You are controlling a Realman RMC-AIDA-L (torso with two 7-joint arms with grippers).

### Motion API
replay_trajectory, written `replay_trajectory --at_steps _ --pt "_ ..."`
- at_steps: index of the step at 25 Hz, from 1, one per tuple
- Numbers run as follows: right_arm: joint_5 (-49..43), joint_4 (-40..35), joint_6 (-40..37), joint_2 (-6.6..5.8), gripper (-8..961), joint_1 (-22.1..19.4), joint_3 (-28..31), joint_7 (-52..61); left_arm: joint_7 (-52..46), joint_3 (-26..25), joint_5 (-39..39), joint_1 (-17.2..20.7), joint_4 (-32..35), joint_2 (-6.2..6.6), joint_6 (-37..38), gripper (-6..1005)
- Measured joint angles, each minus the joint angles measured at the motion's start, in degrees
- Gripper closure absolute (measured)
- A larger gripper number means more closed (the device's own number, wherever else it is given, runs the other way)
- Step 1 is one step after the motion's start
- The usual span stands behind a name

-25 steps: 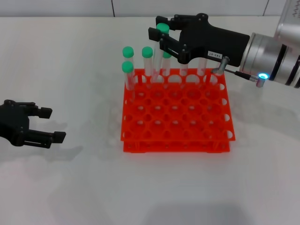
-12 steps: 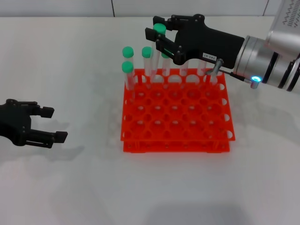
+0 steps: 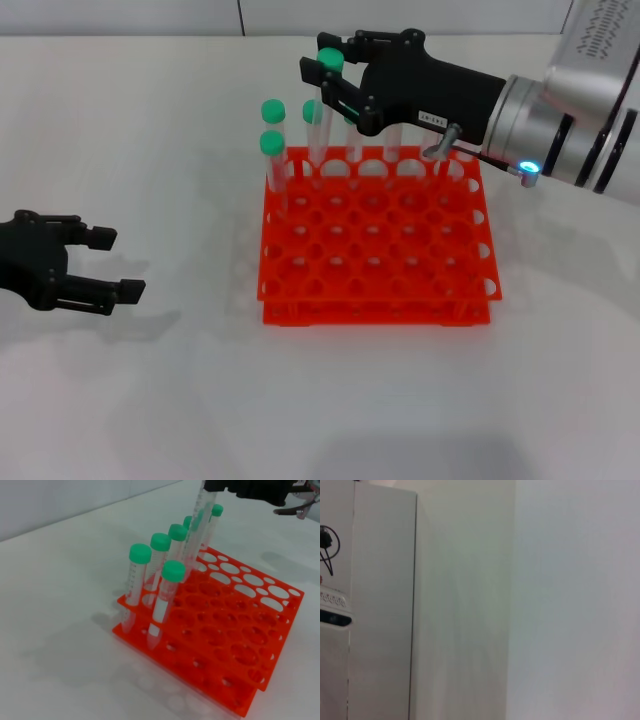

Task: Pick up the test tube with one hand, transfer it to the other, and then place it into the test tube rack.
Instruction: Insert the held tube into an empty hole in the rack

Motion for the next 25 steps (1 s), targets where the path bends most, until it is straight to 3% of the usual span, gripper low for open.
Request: replay_trajectory --at_steps 25 --pt "8.8 2.4 2.0 0.0 680 0.5 -6.7 -1.0 0.0 -0.1 1.4 -0.7 0.0 -0.27 -0.3 123"
